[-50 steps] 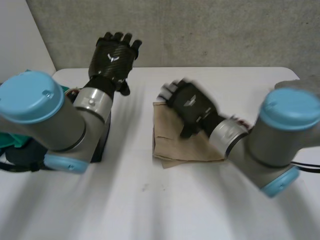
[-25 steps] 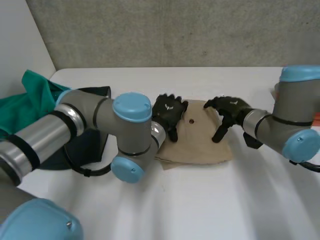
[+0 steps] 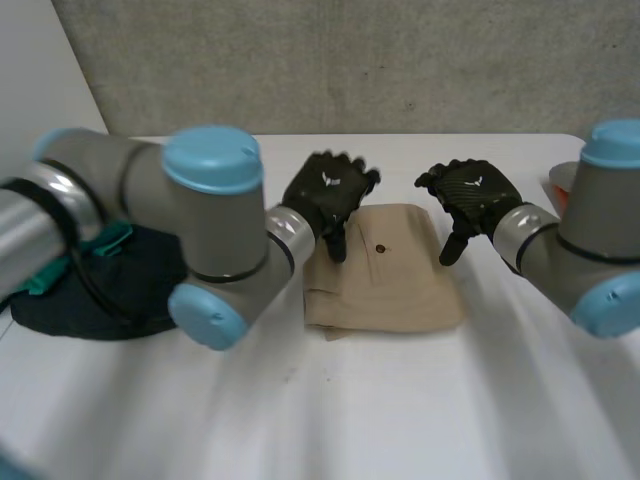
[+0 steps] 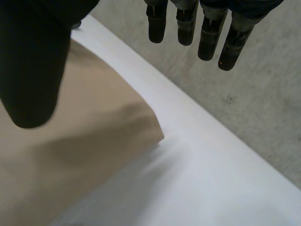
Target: Fold the laundry.
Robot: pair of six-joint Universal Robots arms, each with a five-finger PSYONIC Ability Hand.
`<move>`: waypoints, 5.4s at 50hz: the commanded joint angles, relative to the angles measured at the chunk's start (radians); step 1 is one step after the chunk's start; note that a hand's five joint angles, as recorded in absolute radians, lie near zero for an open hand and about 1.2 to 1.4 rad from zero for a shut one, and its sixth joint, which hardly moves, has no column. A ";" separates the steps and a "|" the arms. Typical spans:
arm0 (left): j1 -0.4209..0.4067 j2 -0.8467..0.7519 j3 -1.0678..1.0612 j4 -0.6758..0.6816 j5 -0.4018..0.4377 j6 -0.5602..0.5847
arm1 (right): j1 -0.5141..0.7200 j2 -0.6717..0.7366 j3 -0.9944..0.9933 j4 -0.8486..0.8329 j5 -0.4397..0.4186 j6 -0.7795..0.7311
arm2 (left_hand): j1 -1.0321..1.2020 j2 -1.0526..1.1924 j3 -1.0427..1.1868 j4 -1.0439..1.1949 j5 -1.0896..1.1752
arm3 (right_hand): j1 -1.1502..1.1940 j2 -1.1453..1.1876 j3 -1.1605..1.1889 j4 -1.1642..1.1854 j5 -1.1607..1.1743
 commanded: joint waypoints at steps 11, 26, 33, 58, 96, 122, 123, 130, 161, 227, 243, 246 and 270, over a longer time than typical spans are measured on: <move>0.071 0.477 -0.525 0.073 0.439 -0.019 | 0.168 0.014 0.436 -0.481 0.035 -0.042 | -0.029 -0.025 -0.028 -0.021 -0.015 | 0.012 -0.043 -0.033 -0.057 -0.059; 0.070 0.514 -0.540 0.094 0.436 -0.019 | 0.180 0.202 0.240 -0.581 0.193 -0.182 | -0.026 -0.022 -0.025 -0.018 -0.013 | 0.110 0.055 0.065 0.041 0.039; 0.072 0.514 -0.541 0.094 0.436 -0.019 | 0.180 0.239 0.146 -0.569 0.164 -0.169 | -0.026 -0.022 -0.025 -0.018 -0.013 | 0.559 0.504 0.514 0.490 0.488; 0.134 0.557 -0.534 0.096 0.404 -0.019 | -0.188 0.170 -0.260 -0.465 -0.094 -0.074 | -0.026 -0.022 -0.025 -0.018 -0.013 | 1.234 1.179 1.189 1.165 1.163; 0.134 0.558 -0.542 0.096 0.403 -0.019 | -0.791 0.491 -0.325 -0.747 -0.643 0.058 | -0.020 -0.016 -0.019 -0.012 -0.007 | 0.391 0.336 0.346 0.322 0.320; 0.133 0.577 -0.542 0.094 0.403 -0.019 | -0.903 0.023 -0.020 -0.161 -0.501 0.016 | -0.020 -0.016 -0.019 -0.012 -0.007 | 0.012 -0.043 -0.033 -0.057 -0.059; 0.133 0.578 -0.542 0.094 0.403 -0.019 | -0.915 0.008 -0.012 -0.134 -0.498 0.004 | -0.020 -0.016 -0.019 -0.012 -0.007 | 0.012 -0.043 -0.033 -0.057 -0.059; 0.134 0.594 -0.540 0.096 0.403 -0.019 | -1.033 -0.066 -0.047 -0.003 -0.306 -0.172 | -0.020 -0.016 -0.019 -0.012 -0.007 | 0.012 -0.043 -0.033 -0.057 -0.059; 0.568 0.401 -0.512 0.229 0.076 0.248 | -0.176 -0.420 0.628 -0.617 -0.297 -0.073 | -0.026 -0.022 -0.025 -0.018 -0.013 | 0.012 -0.043 -0.033 -0.057 -0.059; 0.812 -0.115 -0.190 0.338 0.133 0.696 | -0.181 -0.296 0.625 -0.459 -0.205 -0.255 | 0.352 0.356 0.353 0.360 0.365 | 0.012 -0.043 -0.033 -0.057 -0.059; 0.642 0.092 -0.264 0.421 0.085 0.541 | -0.181 -0.295 0.625 -0.459 -0.195 -0.254 | 1.148 1.152 1.149 1.156 1.161 | 0.012 -0.043 -0.033 -0.057 -0.059; 0.550 0.176 -0.285 0.420 0.067 0.433 | -0.181 -0.295 0.623 -0.460 -0.192 -0.251 | 1.148 1.152 1.149 1.156 1.161 | 0.012 -0.043 -0.033 -0.057 -0.059; -0.059 0.150 -0.370 0.311 0.041 -0.043 | -0.223 -0.311 0.571 -0.440 -0.094 -0.225 | -0.020 -0.016 -0.019 -0.012 -0.007 | 0.012 -0.043 -0.033 -0.057 -0.059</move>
